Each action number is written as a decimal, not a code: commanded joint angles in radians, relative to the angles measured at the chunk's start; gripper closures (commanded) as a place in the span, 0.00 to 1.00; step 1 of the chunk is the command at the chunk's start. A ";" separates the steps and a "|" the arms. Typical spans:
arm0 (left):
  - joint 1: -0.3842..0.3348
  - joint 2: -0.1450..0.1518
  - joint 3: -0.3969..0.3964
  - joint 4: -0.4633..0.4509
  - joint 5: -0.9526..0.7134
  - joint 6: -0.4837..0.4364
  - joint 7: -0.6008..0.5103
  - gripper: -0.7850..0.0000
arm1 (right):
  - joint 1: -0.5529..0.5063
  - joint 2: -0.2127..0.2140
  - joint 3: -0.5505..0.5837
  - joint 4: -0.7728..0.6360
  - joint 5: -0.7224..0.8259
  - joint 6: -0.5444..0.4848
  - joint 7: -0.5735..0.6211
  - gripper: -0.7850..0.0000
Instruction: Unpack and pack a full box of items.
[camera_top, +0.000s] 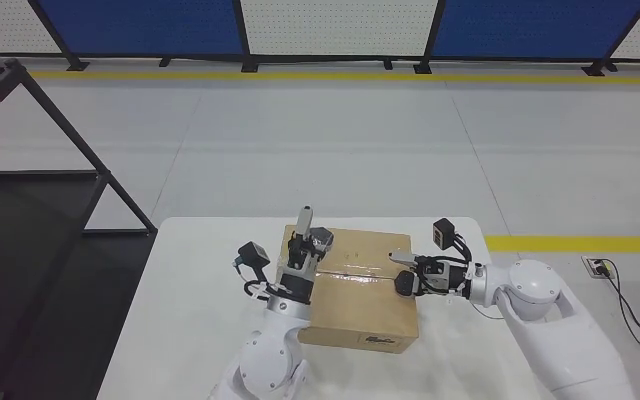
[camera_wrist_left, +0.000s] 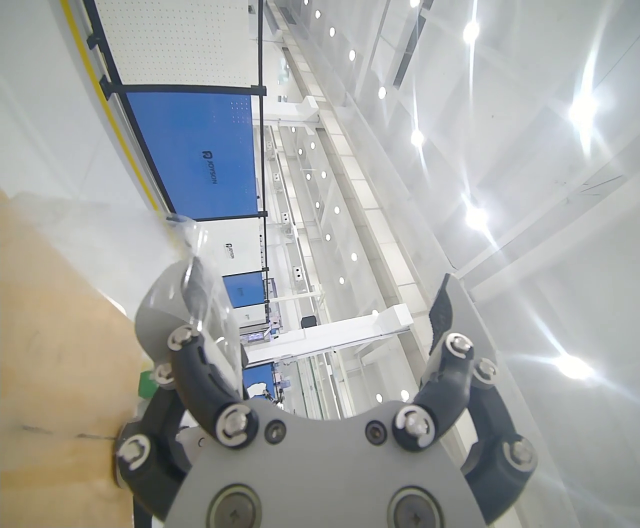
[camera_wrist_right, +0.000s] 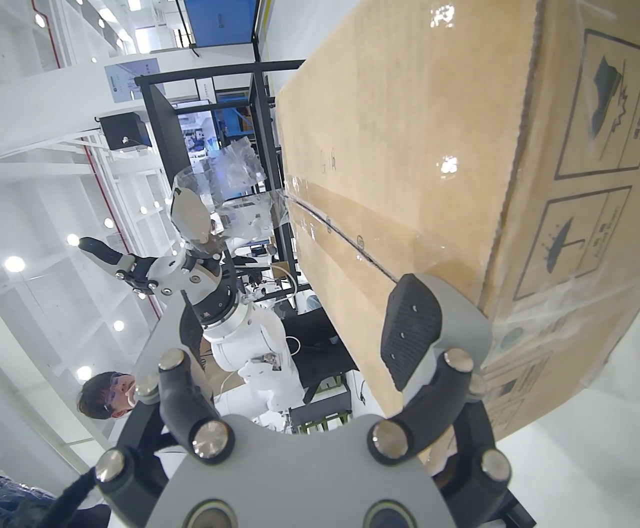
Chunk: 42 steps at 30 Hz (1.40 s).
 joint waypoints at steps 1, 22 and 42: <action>0.000 -0.003 0.006 0.002 0.007 -0.001 0.000 0.00 | -0.003 0.000 0.001 -0.001 0.000 -0.001 0.000 0.00; -0.011 -0.032 0.039 0.034 0.063 0.010 -0.013 0.00 | -0.009 0.000 0.002 -0.004 0.002 -0.004 0.001 0.00; -0.054 -0.068 0.092 0.076 0.100 0.044 -0.013 0.00 | -0.018 0.002 0.020 0.012 0.019 -0.028 -0.004 0.00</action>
